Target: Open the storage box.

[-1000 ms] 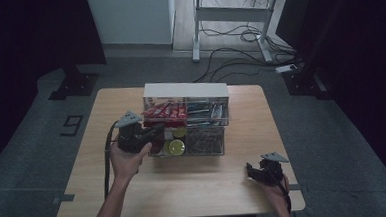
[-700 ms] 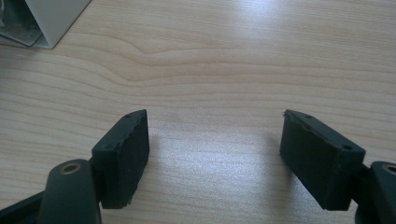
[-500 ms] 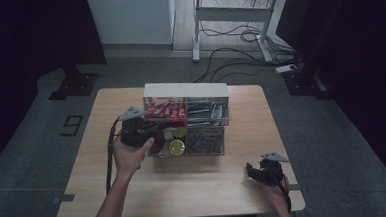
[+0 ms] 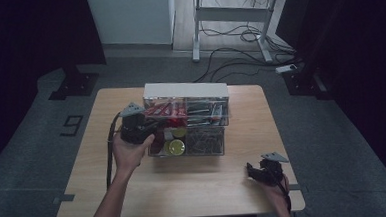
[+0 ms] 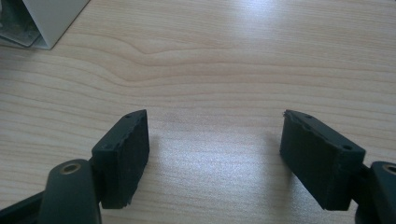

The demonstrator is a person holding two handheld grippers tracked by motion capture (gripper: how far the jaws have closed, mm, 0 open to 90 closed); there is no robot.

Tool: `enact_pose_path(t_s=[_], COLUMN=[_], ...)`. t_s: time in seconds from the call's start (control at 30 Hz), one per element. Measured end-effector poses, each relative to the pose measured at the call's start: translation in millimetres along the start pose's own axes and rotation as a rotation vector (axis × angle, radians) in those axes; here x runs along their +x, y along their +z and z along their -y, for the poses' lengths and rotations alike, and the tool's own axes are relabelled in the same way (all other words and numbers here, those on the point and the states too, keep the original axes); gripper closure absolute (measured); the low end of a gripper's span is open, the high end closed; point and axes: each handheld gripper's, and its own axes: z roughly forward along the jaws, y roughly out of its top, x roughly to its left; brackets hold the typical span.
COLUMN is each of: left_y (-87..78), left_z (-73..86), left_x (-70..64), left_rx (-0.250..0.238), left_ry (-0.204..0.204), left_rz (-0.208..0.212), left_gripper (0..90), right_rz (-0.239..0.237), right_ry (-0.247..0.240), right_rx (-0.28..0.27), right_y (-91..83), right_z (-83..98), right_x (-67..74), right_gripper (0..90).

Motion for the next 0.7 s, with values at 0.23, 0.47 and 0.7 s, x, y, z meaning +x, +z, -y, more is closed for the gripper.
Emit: enact_pose_path(t_s=[0.23, 0.47, 0.7], left_y=[0.5, -1.6, -3.3], left_z=[-4.9, -10.9, -17.9], left_x=[1.7, 0.8, -0.2], left_rx=[-0.004, -0.028, -0.045], left_ry=[-0.010, -0.004, 0.006], left_rz=[0.001, -0.012, -0.027], left_gripper=[90.0, 90.0, 90.0], right_rz=[0.000, 0.001, 0.002], right_ry=[0.001, 0.001, 0.001], right_rx=[0.000, 0.000, 0.000], right_y=[0.0, 0.0, 0.0], right_z=[0.0, 0.0, 0.0], right_x=[0.0, 0.0, 0.0], right_gripper=[24.0, 24.0, 24.0])
